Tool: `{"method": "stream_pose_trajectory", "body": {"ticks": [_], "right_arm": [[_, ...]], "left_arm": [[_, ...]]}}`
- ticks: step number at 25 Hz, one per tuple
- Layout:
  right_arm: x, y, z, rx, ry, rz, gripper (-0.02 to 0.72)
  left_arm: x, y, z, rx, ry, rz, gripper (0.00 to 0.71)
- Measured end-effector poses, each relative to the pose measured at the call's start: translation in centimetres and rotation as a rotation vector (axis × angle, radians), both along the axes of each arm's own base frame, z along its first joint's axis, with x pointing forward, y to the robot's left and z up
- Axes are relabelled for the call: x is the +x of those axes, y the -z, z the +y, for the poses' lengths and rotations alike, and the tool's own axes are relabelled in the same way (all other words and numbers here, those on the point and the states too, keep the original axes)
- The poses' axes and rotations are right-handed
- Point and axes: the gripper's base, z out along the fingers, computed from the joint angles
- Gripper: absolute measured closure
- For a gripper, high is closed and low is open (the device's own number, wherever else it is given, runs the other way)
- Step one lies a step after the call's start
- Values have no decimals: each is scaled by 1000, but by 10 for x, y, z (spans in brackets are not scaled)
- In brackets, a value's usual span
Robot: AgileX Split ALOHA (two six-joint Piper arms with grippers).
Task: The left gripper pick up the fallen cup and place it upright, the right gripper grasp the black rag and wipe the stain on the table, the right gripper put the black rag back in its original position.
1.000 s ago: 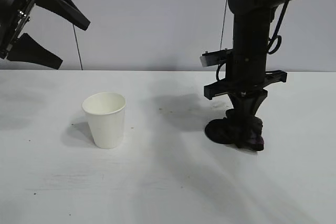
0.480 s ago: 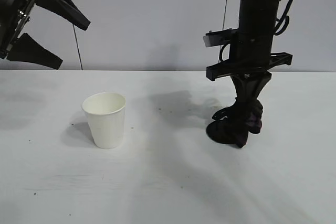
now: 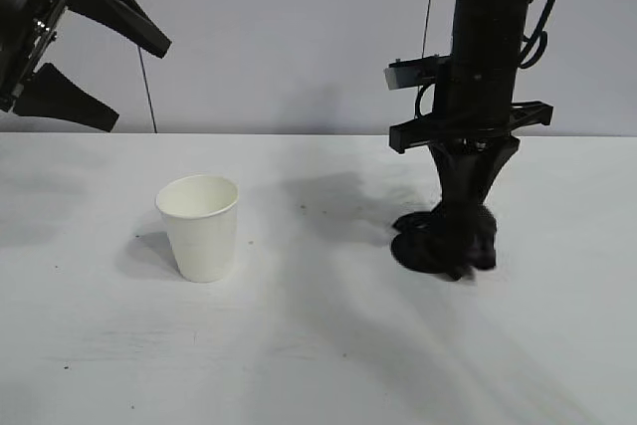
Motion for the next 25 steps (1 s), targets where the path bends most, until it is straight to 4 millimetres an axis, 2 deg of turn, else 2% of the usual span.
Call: {"method": "stream_pose_trajectory", "body": {"ticks": [1,2,5,9,13,16,20,25], "right_arm": [[0,0,0,2,6,0,155],[0,-2,0,4,11,-4,97],[-2,-15,0,15,20,-32,29],[-7,-50,-5,131,70,-82,17],[-11,-84,-12,398,147,-100,9],[-10,-92,-9,561,170,-79,9],[-11,-99,1,691,178,-64,9],[-9,-102,10,750,174,-92,9]], "left_arm": [[0,0,0,0,0,0,81],[0,0,0,0,0,0,81],[0,0,0,0,0,0,81],[0,0,0,0,0,0,81],[0,0,0,0,0,0,81],[0,0,0,0,0,0,81],[0,0,0,1,-1,-2,81],[1,0,0,4,-8,-7,81]]}}
